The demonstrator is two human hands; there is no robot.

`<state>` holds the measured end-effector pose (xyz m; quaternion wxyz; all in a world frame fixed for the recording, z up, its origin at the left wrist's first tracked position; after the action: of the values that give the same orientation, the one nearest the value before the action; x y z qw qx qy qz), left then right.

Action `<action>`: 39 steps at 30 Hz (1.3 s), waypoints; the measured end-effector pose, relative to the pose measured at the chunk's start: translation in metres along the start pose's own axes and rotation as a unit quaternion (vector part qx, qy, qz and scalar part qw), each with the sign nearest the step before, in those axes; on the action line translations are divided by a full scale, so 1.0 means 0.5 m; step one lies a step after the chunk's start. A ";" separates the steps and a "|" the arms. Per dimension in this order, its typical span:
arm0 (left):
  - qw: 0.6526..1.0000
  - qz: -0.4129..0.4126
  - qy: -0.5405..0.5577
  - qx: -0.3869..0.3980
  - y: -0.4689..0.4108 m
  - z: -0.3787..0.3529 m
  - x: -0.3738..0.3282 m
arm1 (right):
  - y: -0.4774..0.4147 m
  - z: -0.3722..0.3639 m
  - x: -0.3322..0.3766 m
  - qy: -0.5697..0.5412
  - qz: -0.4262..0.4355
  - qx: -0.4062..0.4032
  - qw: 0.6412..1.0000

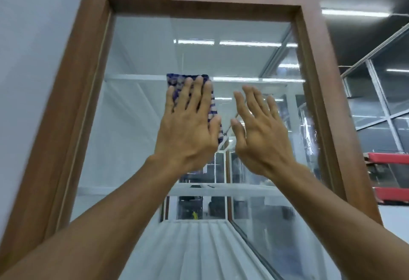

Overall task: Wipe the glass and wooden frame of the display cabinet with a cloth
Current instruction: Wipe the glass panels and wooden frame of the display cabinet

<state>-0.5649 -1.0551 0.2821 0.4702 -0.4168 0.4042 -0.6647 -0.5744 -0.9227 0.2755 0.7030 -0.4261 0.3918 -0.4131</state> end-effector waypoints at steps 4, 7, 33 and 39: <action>0.993 -0.098 -0.043 0.040 0.041 -0.052 -0.110 | 0.029 0.009 -0.036 0.027 -0.008 0.036 0.999; 0.992 -0.096 -0.062 0.048 0.061 -0.060 -0.102 | 0.056 0.023 -0.081 0.079 -0.012 0.057 0.995; 0.973 -0.214 -0.052 0.065 0.034 -0.123 -0.385 | 0.165 0.075 -0.226 -0.100 -0.061 -0.076 0.990; 0.983 -0.168 -0.044 0.058 0.066 -0.107 -0.293 | 0.188 0.026 -0.158 0.042 -0.084 -0.017 0.995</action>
<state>-0.5745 -0.9139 0.2085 0.3923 -0.4797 0.2678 -0.7378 -0.5674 -0.8193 0.2087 0.6416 -0.4512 0.3910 -0.4816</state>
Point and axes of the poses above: each hand's wrist, its own y-axis away from the middle knuckle, its own z-axis out of the back of the hand, x = y × z, the point moved 10 cm from there along -y, towards the middle knuckle, and after that the axes turned 13 degrees about x, right-handed, at the moved point
